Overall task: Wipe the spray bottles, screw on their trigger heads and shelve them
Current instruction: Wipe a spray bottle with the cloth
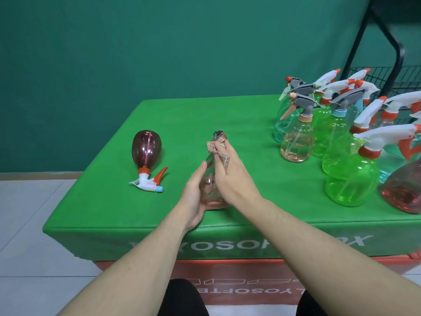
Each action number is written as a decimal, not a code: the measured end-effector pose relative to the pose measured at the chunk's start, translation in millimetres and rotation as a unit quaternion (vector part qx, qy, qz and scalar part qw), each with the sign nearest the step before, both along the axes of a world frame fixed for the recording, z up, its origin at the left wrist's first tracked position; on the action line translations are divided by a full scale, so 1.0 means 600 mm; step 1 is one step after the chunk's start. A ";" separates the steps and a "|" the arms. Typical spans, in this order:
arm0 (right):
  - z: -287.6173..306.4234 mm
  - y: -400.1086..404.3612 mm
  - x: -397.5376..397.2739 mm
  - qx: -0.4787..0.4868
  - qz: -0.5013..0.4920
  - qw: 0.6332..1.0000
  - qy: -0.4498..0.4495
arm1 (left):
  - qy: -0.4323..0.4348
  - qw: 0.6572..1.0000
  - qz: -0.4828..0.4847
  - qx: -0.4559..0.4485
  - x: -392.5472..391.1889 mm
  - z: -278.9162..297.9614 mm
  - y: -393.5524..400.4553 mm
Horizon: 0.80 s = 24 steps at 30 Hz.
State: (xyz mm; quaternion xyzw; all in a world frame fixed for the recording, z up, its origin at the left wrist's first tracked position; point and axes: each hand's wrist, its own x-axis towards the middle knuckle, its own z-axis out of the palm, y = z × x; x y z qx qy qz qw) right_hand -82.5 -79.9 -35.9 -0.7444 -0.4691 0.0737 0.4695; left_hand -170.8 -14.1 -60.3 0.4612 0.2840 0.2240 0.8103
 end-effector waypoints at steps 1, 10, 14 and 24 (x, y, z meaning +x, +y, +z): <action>-0.003 -0.002 -0.001 0.003 0.001 1.000 -0.007 | 0.004 1.000 0.002 0.005 0.001 -0.001 0.000; -0.041 -0.049 -0.019 0.016 0.054 0.994 -0.098 | 0.039 0.996 0.051 0.062 0.008 -0.015 0.001; -0.077 -0.076 -0.025 -0.010 0.059 0.987 -0.152 | 0.030 0.996 0.063 0.061 0.010 -0.016 0.002; -0.096 -0.121 -0.045 -0.061 0.064 0.974 -0.210 | -0.006 0.996 0.070 0.050 0.008 -0.016 0.001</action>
